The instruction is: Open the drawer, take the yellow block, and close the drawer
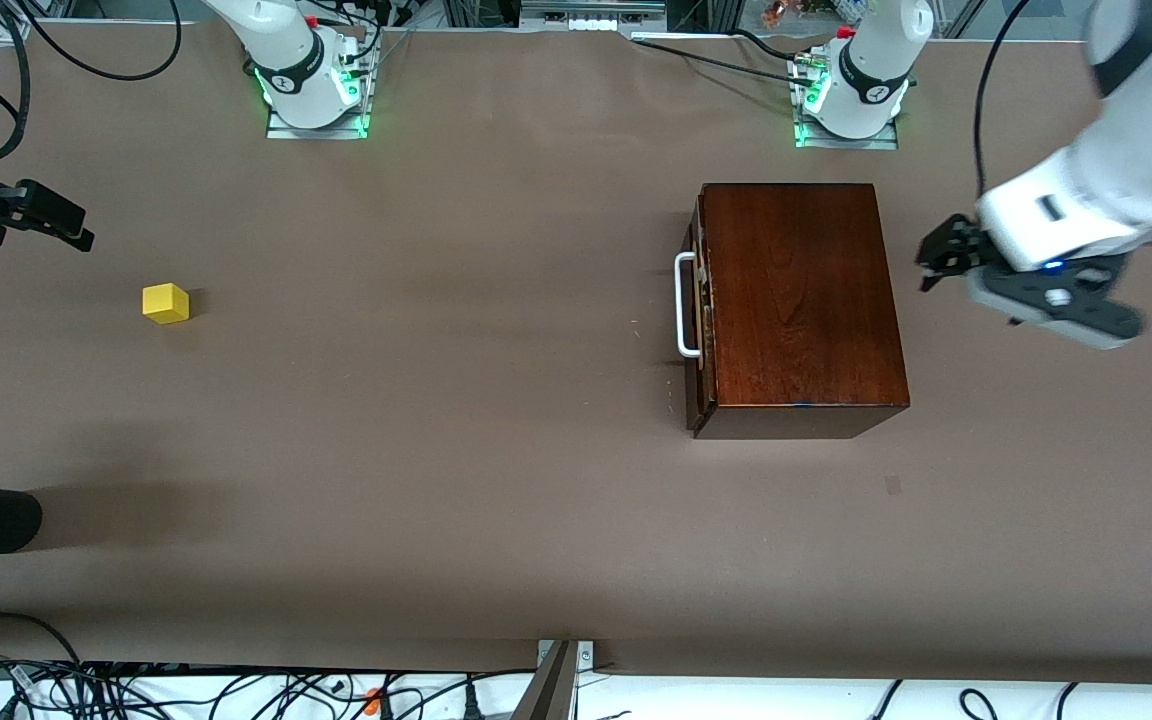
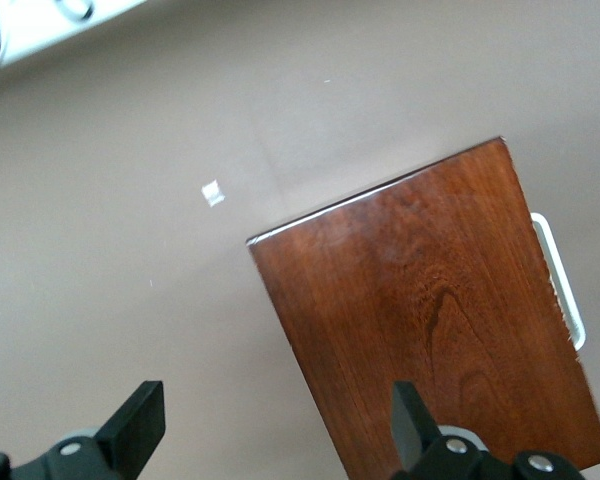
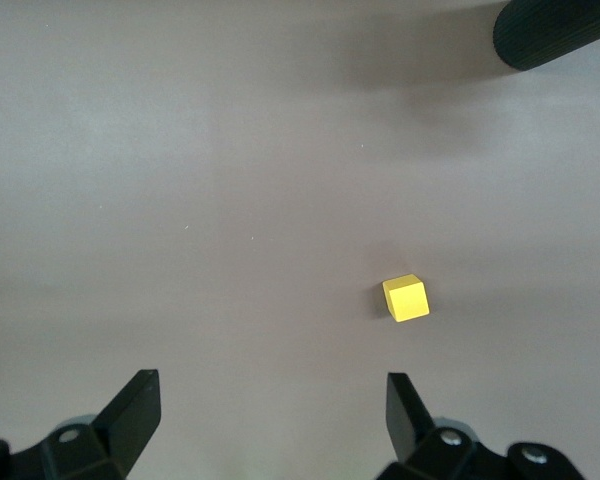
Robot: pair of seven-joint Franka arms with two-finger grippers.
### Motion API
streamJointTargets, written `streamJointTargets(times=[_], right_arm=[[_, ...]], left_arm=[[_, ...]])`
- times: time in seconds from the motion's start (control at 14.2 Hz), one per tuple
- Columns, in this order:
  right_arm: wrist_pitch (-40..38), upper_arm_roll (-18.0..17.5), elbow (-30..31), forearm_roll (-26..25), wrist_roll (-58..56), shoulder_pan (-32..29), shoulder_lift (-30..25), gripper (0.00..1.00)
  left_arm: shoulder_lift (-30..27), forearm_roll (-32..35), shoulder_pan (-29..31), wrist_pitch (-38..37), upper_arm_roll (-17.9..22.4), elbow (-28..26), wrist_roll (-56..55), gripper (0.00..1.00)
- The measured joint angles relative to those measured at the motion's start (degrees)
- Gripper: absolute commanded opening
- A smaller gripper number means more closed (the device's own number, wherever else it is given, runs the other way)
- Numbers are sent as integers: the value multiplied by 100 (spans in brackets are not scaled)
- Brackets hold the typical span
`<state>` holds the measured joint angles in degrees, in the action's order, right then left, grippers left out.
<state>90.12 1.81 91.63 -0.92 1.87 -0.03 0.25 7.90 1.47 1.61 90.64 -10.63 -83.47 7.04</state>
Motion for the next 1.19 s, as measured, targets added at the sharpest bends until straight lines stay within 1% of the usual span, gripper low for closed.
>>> streamJointTargets(times=[0.07, 0.14, 0.28, 0.42, 0.56, 0.77, 1.19], right_arm=[[-2, 4, 0, 0, 13, 5, -5, 100], [-2, 26, -1, 0, 16, 10, -16, 100], [-2, 86, -2, 0, 16, 15, -51, 100], [-2, 109, -2, 0, 16, 17, -71, 100], [-3, 110, -1, 0, 16, 21, -72, 100], [-19, 110, -1, 2, 16, 24, -72, 100], [-59, 124, 18, 38, 16, 28, -72, 100]], left_arm=[[-159, -109, -207, 3, 439, -172, -207, 100], [-304, -138, -344, 27, 721, -342, -449, 100], [-593, -139, -482, 67, 992, -680, -904, 100], [-851, -139, -520, 105, 1103, -1004, -1029, 100], [-974, -138, -518, 131, 1153, -1200, -944, 100], [-959, -138, -520, 180, 1161, -1250, -733, 100], [-959, -138, -525, 188, 1156, -1249, -677, 100]])
